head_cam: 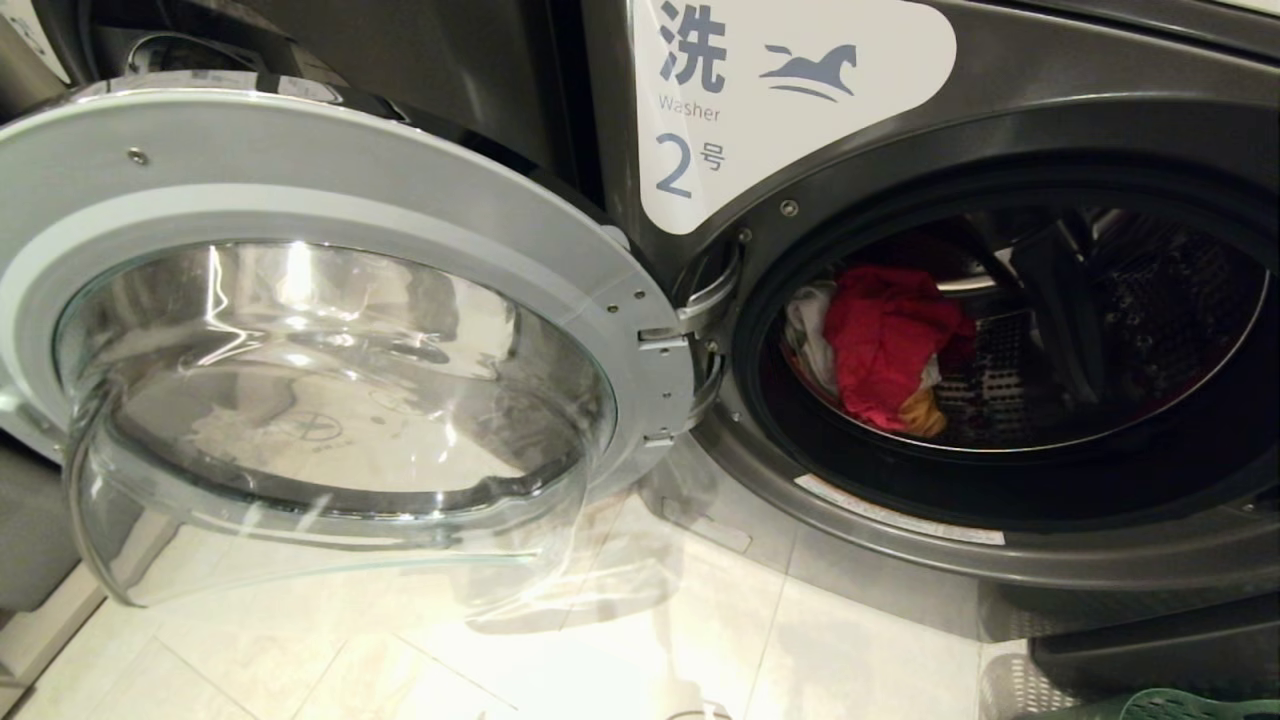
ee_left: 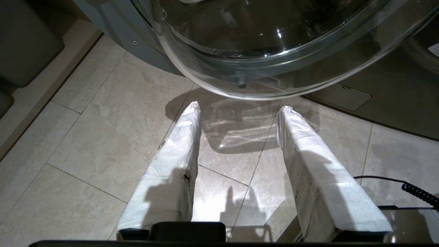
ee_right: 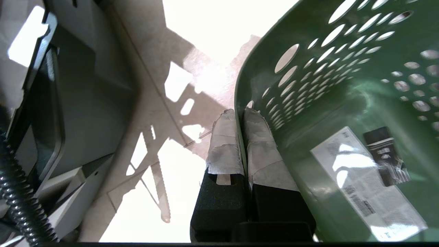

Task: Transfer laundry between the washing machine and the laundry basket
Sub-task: Pick a cloth and place it into the basket

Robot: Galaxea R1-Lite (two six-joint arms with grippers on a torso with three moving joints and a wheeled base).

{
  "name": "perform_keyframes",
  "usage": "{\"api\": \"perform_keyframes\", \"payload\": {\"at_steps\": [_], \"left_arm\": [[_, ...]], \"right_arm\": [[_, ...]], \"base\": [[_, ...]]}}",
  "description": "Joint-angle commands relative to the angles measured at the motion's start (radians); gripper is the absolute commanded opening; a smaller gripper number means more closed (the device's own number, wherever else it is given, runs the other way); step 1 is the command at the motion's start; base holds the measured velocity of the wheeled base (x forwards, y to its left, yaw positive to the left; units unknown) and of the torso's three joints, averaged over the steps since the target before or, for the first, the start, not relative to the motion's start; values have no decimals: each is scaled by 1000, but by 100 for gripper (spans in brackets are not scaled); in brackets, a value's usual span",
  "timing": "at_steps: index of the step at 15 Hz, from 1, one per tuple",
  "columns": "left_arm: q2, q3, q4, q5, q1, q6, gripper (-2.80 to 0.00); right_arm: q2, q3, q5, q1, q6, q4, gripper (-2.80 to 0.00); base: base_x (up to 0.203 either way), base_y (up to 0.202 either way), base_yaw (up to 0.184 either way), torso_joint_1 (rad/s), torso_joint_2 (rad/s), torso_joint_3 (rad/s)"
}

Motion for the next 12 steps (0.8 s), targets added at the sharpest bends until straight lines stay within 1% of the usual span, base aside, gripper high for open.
{"api": "perform_keyframes", "payload": {"at_steps": [1,3,5,8,12], "left_arm": [[0,1,0,0,0,0,-280],[1,1,0,0,0,1,-280],[0,0,0,0,0,0,-280],[0,0,0,0,0,1,-280],[0,1,0,0,1,1,-280]], "right_arm": [[-20,33,22,6,-14,5,-280],[-18,48,98,14,-14,6,-280],[-17,52,136,29,-13,5,-280],[-24,43,139,59,-11,4,-280],[-24,27,144,60,-10,4,-280]], "base": [[0,0,0,0,0,0],[0,0,0,0,0,0],[0,0,0,0,0,0],[0,0,0,0,0,0],[0,0,0,0,0,0]]}}
